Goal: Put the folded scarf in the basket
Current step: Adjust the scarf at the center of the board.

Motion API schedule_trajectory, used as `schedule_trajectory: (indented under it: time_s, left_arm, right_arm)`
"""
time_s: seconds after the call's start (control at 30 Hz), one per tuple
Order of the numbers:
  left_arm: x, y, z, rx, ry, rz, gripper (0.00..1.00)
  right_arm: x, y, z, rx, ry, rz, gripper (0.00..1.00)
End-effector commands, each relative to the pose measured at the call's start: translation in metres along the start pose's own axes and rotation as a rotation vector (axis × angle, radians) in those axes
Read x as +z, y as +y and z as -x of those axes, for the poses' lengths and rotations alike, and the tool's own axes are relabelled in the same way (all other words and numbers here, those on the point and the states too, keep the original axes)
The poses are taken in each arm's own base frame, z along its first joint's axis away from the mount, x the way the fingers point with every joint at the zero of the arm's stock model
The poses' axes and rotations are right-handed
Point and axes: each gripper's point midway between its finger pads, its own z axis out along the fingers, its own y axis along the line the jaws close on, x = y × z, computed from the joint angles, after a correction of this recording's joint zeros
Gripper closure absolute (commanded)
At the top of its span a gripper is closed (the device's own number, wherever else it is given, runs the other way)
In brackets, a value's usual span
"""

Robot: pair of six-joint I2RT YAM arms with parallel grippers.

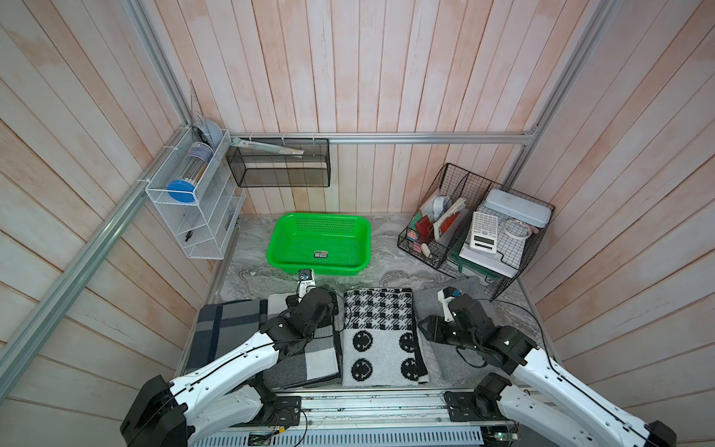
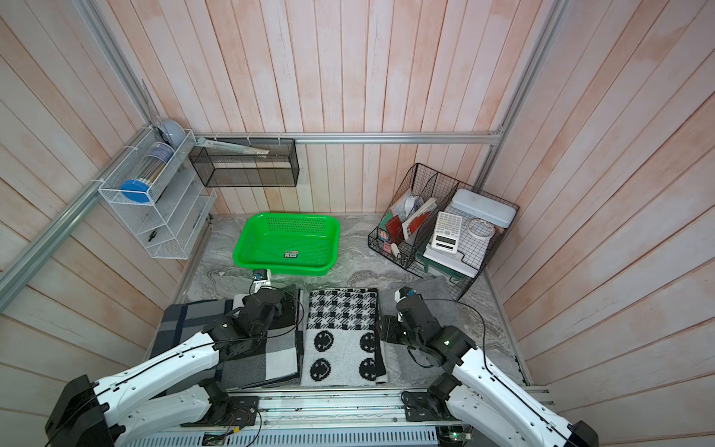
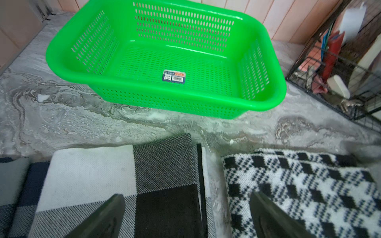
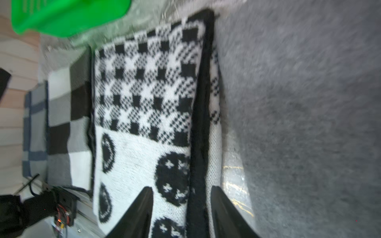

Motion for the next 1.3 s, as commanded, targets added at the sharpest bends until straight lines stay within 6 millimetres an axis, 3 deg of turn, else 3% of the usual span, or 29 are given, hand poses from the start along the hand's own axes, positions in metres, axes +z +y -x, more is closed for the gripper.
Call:
schedule_trajectory:
  time_s: [0.0,0.2,0.23,0.63,0.97,1.03,1.23,1.27]
  left_arm:
    - [0.001,0.001,-0.02,0.058,0.051,0.016,0.0]
    - [0.002,-0.006,-0.032,0.085,0.063,-0.005,0.0]
    - [-0.006,-0.044,-0.062,-0.69,0.307,-0.136,0.0]
    - [-0.008,-0.037,-0.065,-0.742,0.274,-0.114,0.0]
    - [-0.003,-0.049,-0.069,-0.734,0.301,-0.154,0.0]
    - [-0.003,-0.053,-0.068,-0.731,0.304,-0.168,0.0]
    - [-0.003,-0.059,-0.066,-0.709,0.308,-0.205,0.0]
    - [-0.004,-0.06,-0.065,-0.705,0.305,-0.211,0.0]
  right_arm:
    - [0.009,-0.01,-0.019,0.054,0.024,-0.053,0.59]
    - [0.022,-0.006,-0.038,0.023,0.071,-0.068,0.63]
    - [0.023,-0.005,-0.04,0.019,0.076,-0.071,0.63]
    - [0.035,0.0,-0.053,0.028,0.097,-0.045,0.64]
    - [0.04,0.0,-0.059,0.029,0.114,-0.048,0.65]
    - [0.04,0.002,-0.059,0.028,0.115,-0.036,0.69]
    - [0.039,0.006,-0.059,0.017,0.112,-0.021,1.0]
    - [0.038,0.005,-0.058,0.015,0.109,-0.025,1.0]
